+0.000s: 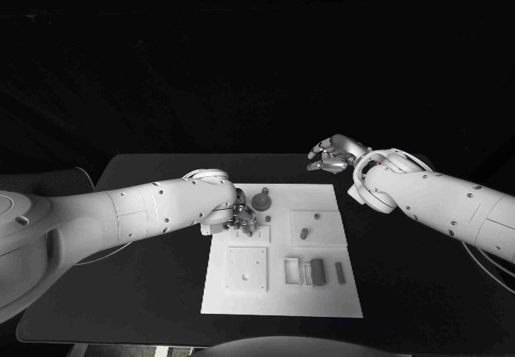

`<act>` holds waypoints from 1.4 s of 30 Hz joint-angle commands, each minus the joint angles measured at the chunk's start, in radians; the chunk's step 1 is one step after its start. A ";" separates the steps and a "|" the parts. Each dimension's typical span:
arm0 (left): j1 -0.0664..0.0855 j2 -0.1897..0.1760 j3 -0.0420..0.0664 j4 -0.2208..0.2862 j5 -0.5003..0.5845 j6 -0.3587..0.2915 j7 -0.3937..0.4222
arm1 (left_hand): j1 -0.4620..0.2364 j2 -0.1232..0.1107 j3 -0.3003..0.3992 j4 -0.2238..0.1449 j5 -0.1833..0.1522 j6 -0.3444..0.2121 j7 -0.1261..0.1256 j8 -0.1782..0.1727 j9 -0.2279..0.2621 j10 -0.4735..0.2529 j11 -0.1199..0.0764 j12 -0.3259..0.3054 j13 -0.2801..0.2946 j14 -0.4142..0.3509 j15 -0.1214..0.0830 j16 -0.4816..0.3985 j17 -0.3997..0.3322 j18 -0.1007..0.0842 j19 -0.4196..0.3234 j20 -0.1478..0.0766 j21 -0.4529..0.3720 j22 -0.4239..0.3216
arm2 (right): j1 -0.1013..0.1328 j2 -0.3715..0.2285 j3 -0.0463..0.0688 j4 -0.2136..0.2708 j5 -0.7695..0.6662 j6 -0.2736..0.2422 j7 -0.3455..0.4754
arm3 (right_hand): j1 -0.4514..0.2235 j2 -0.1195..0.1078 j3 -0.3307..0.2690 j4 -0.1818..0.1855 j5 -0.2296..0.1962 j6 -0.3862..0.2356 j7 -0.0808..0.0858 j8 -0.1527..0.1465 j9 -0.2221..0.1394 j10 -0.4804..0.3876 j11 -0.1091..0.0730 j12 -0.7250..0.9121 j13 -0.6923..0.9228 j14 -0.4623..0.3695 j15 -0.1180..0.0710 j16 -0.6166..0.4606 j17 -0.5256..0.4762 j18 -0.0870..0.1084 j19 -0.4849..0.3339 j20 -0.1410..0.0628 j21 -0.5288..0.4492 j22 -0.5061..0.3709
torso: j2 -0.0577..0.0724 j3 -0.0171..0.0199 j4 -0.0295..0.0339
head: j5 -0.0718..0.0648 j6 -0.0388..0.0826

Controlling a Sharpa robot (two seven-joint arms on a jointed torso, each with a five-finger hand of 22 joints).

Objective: Assemble the parts on the task board

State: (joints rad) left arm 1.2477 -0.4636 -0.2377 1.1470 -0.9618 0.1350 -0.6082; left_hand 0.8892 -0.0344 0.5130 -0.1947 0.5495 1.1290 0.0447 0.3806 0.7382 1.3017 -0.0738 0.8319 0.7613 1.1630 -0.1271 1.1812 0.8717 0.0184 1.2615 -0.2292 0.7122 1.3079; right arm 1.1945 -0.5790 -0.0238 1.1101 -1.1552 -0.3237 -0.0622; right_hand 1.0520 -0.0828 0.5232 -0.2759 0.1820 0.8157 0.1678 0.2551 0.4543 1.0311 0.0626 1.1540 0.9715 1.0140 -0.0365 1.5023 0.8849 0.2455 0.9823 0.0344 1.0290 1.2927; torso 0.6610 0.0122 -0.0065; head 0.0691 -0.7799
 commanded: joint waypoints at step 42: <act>-0.002 0.008 0.000 -0.014 0.015 0.024 0.018 | -0.064 -0.051 0.054 0.018 -0.175 0.057 -0.038 -0.003 0.055 0.003 -0.027 0.033 -0.013 -0.001 -0.044 0.038 -0.035 0.034 -0.013 -0.029 0.024 0.020 | 0.000 -0.003 0.001 0.014 -0.003 0.022 -0.002 | -0.007 0.002 -0.005 0.002 0.000 0.000 0.008 -0.004 -0.002 -0.010 0.000 0.004 -0.002 -0.007 -0.004 -0.003 -0.001 0.016 -0.002 -0.007 -0.007 -0.001 | 0.000 0.0004 -0.0004 | -0.004 -0.007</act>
State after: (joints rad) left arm 1.2460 -0.4590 -0.2380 1.1323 -0.9566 0.1469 -0.6022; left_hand 0.8377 -0.0857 0.5693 -0.1821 0.3785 1.1597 0.0140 0.3820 0.7944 1.3128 -0.0969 0.8596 0.7490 1.1697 -0.1596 1.2161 0.8383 0.0183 1.2595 -0.2527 0.7316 1.3075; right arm 1.1946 -0.5820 -0.0238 1.1221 -1.1552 -0.3146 -0.0668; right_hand 1.0520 -0.0828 0.5232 -0.2759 0.1821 0.8144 0.1692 0.2551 0.4536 1.0313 0.0623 1.1540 0.9708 1.0076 -0.0372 1.5023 0.8851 0.2456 0.9826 0.0341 1.0281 1.2928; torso 0.6610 0.0122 -0.0065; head 0.0659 -0.7858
